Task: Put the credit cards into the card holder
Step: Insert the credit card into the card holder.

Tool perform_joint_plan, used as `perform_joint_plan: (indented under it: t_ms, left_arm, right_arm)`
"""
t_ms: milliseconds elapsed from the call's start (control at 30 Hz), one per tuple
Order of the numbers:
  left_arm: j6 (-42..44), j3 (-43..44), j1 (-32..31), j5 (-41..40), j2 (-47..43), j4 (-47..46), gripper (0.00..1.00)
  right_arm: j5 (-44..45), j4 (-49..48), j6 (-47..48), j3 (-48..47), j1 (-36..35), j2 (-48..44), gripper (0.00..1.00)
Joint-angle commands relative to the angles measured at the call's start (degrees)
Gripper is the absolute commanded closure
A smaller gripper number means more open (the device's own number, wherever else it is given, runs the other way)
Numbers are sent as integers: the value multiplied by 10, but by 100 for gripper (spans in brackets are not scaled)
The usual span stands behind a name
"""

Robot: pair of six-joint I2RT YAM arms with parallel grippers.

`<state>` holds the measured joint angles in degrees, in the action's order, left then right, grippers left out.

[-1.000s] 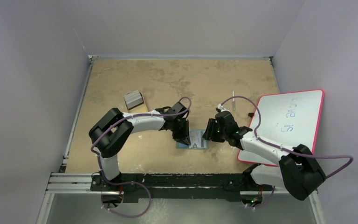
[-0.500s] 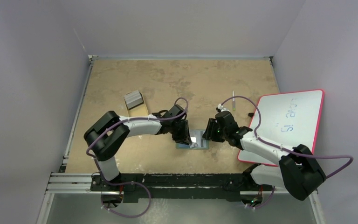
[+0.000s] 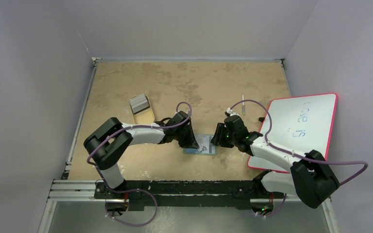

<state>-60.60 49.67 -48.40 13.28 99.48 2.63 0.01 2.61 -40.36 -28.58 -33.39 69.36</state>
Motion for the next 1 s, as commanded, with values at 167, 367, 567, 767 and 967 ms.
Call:
perform_joint_plan:
  t_ms: [167, 367, 567, 767, 967]
  left_arm:
    - [15, -2, 1, 6, -26, 18, 100]
    - [91, 46, 2, 34, 4, 134, 100]
    - [136, 84, 2, 49, 25, 201, 100]
    - [161, 132, 1, 37, 57, 243, 100]
    - [180, 168, 2, 25, 83, 285, 100]
  right_arm:
    - [-36, 8, -9, -15, -2, 3, 52]
    - [-32, 22, 3, -36, -2, 14, 52]
    - [-22, 18, 4, -28, -1, 15, 51]
    - [-25, 0, -1, -22, 0, 14, 51]
    - [-32, -18, -1, -23, 0, 34, 51]
